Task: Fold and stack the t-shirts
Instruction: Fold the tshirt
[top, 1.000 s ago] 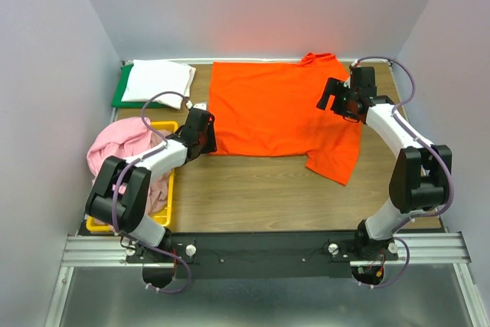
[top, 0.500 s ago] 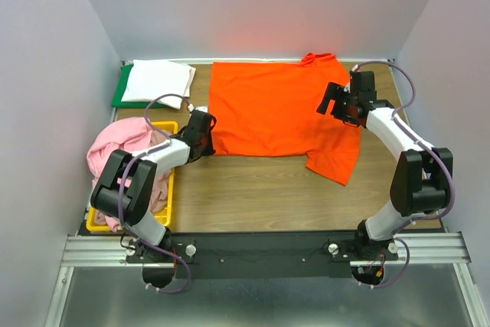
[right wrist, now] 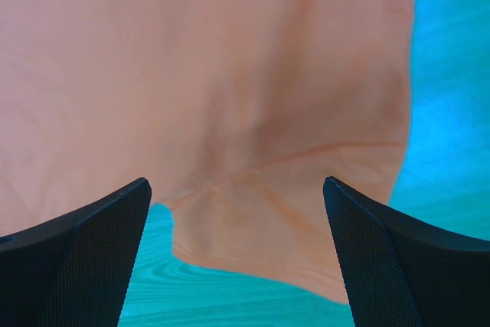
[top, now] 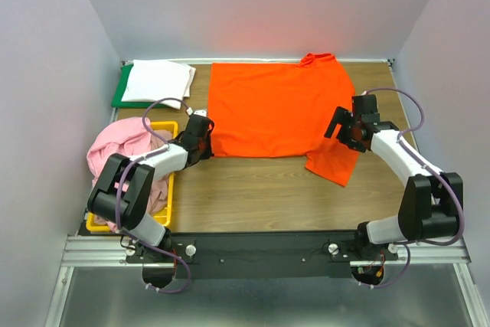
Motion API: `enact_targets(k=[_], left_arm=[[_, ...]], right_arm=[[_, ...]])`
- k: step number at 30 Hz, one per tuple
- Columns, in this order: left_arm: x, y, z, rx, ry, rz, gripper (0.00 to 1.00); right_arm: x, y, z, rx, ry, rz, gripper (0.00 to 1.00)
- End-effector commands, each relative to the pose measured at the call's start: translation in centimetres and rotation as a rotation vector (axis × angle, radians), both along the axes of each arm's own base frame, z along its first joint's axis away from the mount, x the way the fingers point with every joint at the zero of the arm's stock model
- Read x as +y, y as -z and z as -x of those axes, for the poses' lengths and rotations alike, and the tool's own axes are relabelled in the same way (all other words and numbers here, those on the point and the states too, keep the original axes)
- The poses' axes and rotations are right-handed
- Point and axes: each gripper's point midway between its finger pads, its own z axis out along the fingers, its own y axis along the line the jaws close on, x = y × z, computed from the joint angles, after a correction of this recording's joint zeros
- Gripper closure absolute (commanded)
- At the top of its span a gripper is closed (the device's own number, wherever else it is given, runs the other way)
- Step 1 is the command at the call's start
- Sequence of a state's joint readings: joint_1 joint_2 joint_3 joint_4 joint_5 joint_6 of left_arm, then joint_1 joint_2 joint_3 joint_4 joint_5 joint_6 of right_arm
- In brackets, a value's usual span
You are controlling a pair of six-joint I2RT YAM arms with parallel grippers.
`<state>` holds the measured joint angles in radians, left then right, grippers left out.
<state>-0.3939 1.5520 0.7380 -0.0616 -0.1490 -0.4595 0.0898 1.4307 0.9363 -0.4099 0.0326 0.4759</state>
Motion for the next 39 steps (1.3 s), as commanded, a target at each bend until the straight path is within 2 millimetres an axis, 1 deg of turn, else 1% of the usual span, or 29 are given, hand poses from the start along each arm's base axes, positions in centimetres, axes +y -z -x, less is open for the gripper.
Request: enact_targets(k=[1,3,4,5,6,7,8,9,10,11,13,14,15,17,18,19,21,23,26,28,32,36,39], left_arm=[[0.1,-0.8,-0.1,-0.024,0.010,0.008,1.00],[0.5,-1.0,-0.7,-0.036,0.002,0.007,1.00],[0.6,-1.0,-0.8,-0.039,-0.002,0.008,1.00],[0.9,-0.9,-1.1,-0.039,-0.011,0.008,1.00],[1.1,-0.9,-1.3,-0.044,-0.012,0.009,1.00],[1.5,-1.0,-1.7,-0.049,-0.025,0.012,1.00],[1.7,-0.9,-1.9,-0.049,-0.029,0.013,1.00],[1.9,-1.0,-2.1,-0.054,-0.031,0.010,1.00],[2.1,-1.1,-2.3,-0.057,-0.039,0.012,1.00],[2.6,-1.1,-2.5,-0.058,-0.049,0.010,1.00],[2.8,-1.1,-2.6,-0.061,-0.053,0.011,1.00],[2.8,-1.1,-2.7,-0.060,-0.052,0.015,1.00],[2.7,-1.1,-2.7,-0.058,-0.047,0.018,1.00],[2.5,-1.0,-2.7,-0.053,-0.040,0.024,1.00],[2.4,-0.9,-2.7,-0.049,-0.038,0.026,1.00],[2.3,-1.0,-3.0,-0.064,-0.035,0.031,1.00],[2.3,-1.0,-3.0,-0.065,-0.034,0.032,1.00],[2.2,-1.0,-3.0,-0.064,-0.031,0.036,1.00],[2.0,-1.1,-3.1,-0.067,-0.026,0.042,1.00],[2.0,-1.1,-3.2,-0.067,-0.025,0.045,1.00],[1.9,-1.2,-3.1,-0.068,-0.018,0.049,1.00],[1.8,-1.2,-3.1,-0.066,-0.015,0.054,1.00],[1.8,-1.3,-3.0,-0.070,-0.013,0.058,1.00]], right_arm=[[-2.3,1.9,3.4,0.119,0.105,0.078,0.01],[-2.1,3.3,4.8,0.182,0.113,0.065,0.02],[-1.6,3.8,5.3,0.203,0.103,0.036,0.04],[-1.2,4.3,5.8,0.227,0.103,0.015,0.07],[-0.9,5.3,6.8,0.272,0.098,0.000,0.10],[-0.3,5.8,7.4,0.297,0.085,-0.029,0.12],[-0.2,6.2,7.9,0.323,0.089,-0.036,0.17],[-0.3,7.1,9.0,0.362,0.094,-0.035,0.19],[-0.3,7.4,9.5,0.380,0.093,-0.035,0.20],[-0.4,7.8,10.0,0.395,0.097,-0.027,0.25],[-0.6,8.4,11.3,0.433,0.100,-0.019,0.30],[-0.6,8.6,11.7,0.445,0.098,-0.018,0.35],[-0.6,8.8,12.2,0.458,0.097,-0.019,0.38],[-0.5,8.5,12.5,0.457,0.098,-0.024,0.43],[-0.4,8.2,12.4,0.452,0.100,-0.032,0.44],[-0.3,7.9,12.3,0.443,0.101,-0.036,0.45],[-0.6,7.4,12.5,0.440,0.106,-0.019,0.45],[-0.3,6.8,12.4,0.431,0.104,-0.018,0.45],[0.1,6.5,13.5,0.459,0.091,-0.009,0.47],[0.5,6.3,13.7,0.462,0.080,-0.001,0.47],[1.1,6.4,14.4,0.475,0.066,0.018,0.47],[1.3,7.1,15.0,0.498,0.065,0.029,0.54],[1.4,7.1,15.1,0.498,0.063,0.037,0.60]])
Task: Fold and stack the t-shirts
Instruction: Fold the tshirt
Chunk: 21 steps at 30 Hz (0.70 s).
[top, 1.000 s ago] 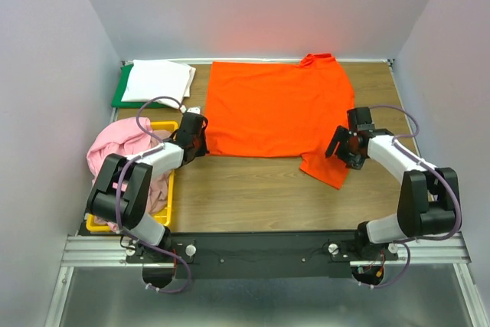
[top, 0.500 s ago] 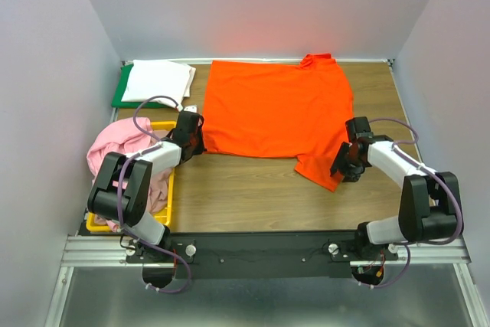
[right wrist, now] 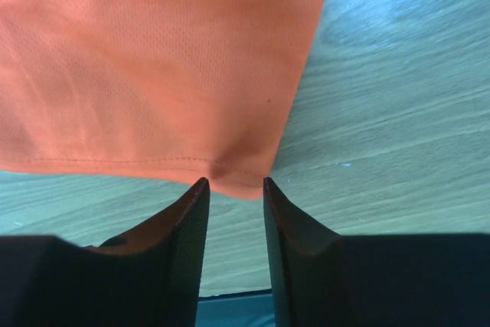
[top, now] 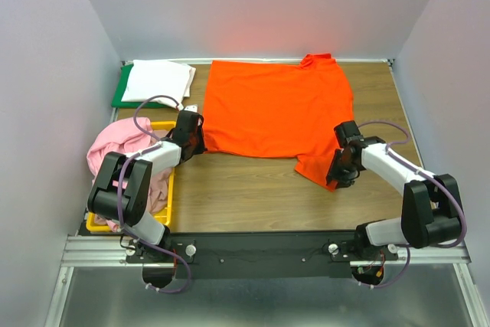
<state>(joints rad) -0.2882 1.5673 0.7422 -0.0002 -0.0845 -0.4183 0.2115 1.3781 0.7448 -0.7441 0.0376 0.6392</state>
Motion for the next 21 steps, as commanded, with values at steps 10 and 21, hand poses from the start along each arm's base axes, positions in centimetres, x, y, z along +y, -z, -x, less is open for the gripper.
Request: enact_targets(k=[10,21], left_arm=[[-0.5,-1.4,-0.8,-0.042,0.014,0.023,1.00],[-0.5,-1.6,-0.7,-0.044,0.016,0.025,1.00]], right_arm=[[-0.5,0.8,1.8,0.038,0.024,0.064,0.63],[-0.7,1.6,1.8,0.039,0.064,0.086,0.63]])
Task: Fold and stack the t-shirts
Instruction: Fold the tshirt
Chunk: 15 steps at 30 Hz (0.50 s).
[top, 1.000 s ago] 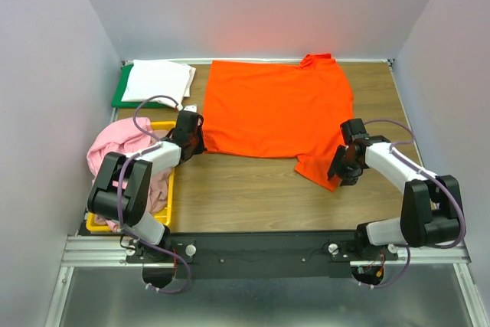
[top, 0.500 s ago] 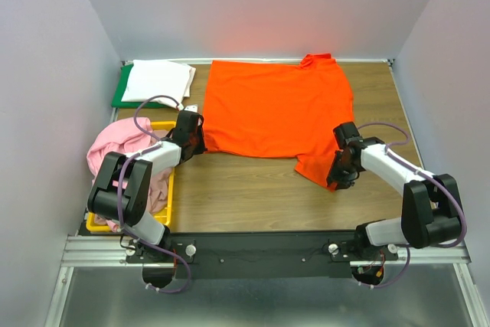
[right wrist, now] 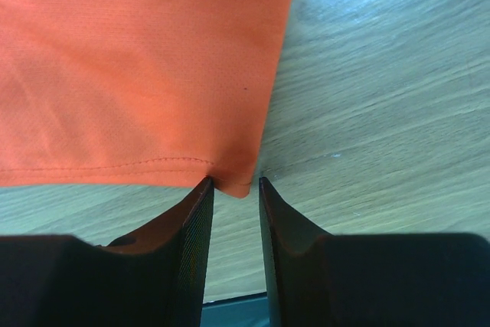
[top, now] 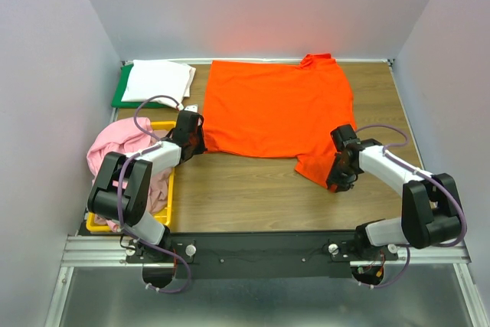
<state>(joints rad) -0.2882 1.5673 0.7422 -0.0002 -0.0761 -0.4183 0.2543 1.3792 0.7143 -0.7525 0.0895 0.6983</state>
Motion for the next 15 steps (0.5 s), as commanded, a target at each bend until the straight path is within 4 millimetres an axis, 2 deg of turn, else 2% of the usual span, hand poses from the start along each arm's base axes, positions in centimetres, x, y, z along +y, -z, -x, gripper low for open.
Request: enact_targets(k=[1,4,7,8,9,11,15], left_arm=[[-0.4,-1.5,-0.7,-0.044,0.010,0.019,1.00],[-0.3,-1.5,-0.7,-0.044,0.009,0.018,1.00],[-0.3,-1.5,-0.7,-0.044,0.010,0.019,1.00],[-0.4,-1.5,-0.7,-0.043,0.011,0.020,1.00],[-0.4,-1.5,-0.7,-0.042,0.011,0.021,1.00],[-0.4,-1.6,-0.7,-0.046,0.008,0.024,1.00],[-0.1,-1.6,-0.4,-0.042,-0.011,0.024,1.00]], right_arm=[[-0.6,0.8,0.5,0.010,0.044,0.034,0.64],[-0.6,1.4,0.8,0.018,0.051,0.036,0.67],[-0.6,1.7,0.8,0.015,0.059,0.033,0.76],[-0.6,1.7,0.8,0.014,0.061,0.030,0.81],[-0.4,1.5,0.8,0.008,0.062,0.022,0.91],[-0.2,1.3,0.8,0.004,0.050,0.007,1.00],[0.5,0.8,1.0,0.007,0.047,-0.031,1.00]])
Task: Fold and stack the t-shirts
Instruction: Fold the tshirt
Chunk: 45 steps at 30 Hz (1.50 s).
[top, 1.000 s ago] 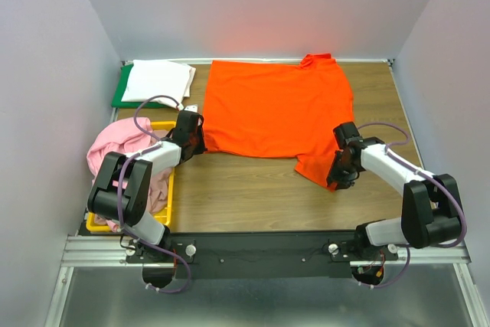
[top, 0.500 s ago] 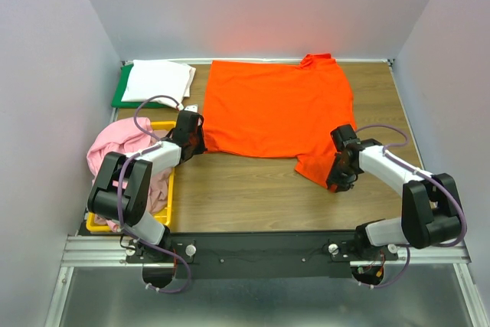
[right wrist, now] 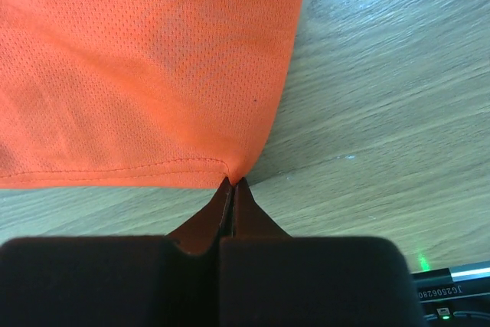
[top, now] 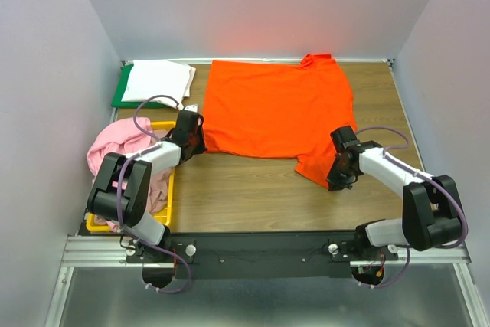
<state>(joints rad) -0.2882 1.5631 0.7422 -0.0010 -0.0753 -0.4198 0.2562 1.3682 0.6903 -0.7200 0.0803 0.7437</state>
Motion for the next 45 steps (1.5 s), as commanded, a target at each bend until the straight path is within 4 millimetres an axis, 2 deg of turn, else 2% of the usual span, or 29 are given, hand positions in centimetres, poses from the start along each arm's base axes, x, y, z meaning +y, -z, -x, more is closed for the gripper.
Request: enact_targets(k=[1,3,13,19,23,29,32,36,38,39,40,42,43,45], left_arm=[[-0.1,-1.5,-0.3,-0.038,-0.018,0.026,1.00],[0.0,-1.5,0.0,-0.040,-0.022,0.029,1.00],[1.0,-1.2,2.0,-0.013,-0.073,0.029,1.00],[1.4,-1.9,2.8,-0.021,-0.106,0.037,1.00],[1.2,-3.5,2.9,-0.061,-0.108,0.072,1.00],[-0.1,-4.6,2.2,-0.092,-0.069,0.126,1.00],[-0.9,-4.8,1.5,-0.104,-0.045,0.155,1.00],[-1.5,-5.3,-0.1,-0.127,-0.027,0.163,1.00],[-1.6,-5.6,-0.7,-0.139,-0.024,0.170,1.00],[-2.2,-5.9,-1.1,-0.140,-0.003,0.189,1.00],[-2.3,-6.1,-1.4,-0.144,0.001,0.192,1.00],[-2.4,-6.1,-1.9,-0.146,0.003,0.196,1.00],[-2.6,-6.7,-2.3,-0.158,0.011,0.203,1.00],[-2.5,-7.0,-3.0,-0.167,0.012,0.207,1.00]], right_arm=[[0.2,0.3,1.3,0.036,0.005,-0.020,1.00],[0.7,-0.1,1.5,0.039,0.004,-0.045,1.00],[0.1,-2.7,2.0,0.017,0.004,-0.022,1.00],[-0.1,-3.2,3.0,0.017,0.001,-0.023,1.00],[0.1,-4.0,2.3,-0.011,-0.011,-0.032,1.00],[0.2,-6.5,-1.7,-0.116,-0.058,-0.005,1.00],[-0.2,-6.9,-3.5,-0.149,-0.073,0.040,1.00],[-0.5,-8.1,-7.0,-0.231,-0.085,0.089,1.00],[-0.4,-7.8,-8.2,-0.236,-0.092,0.104,1.00],[-0.5,-8.5,-9.5,-0.272,-0.085,0.120,0.99],[-0.5,-8.2,-10.2,-0.270,-0.085,0.129,1.00],[-0.6,-8.7,-11.5,-0.298,-0.082,0.142,1.00],[-0.6,-9.6,-12.9,-0.336,-0.074,0.155,1.00],[-0.9,-9.8,-14.2,-0.349,-0.072,0.181,1.00]])
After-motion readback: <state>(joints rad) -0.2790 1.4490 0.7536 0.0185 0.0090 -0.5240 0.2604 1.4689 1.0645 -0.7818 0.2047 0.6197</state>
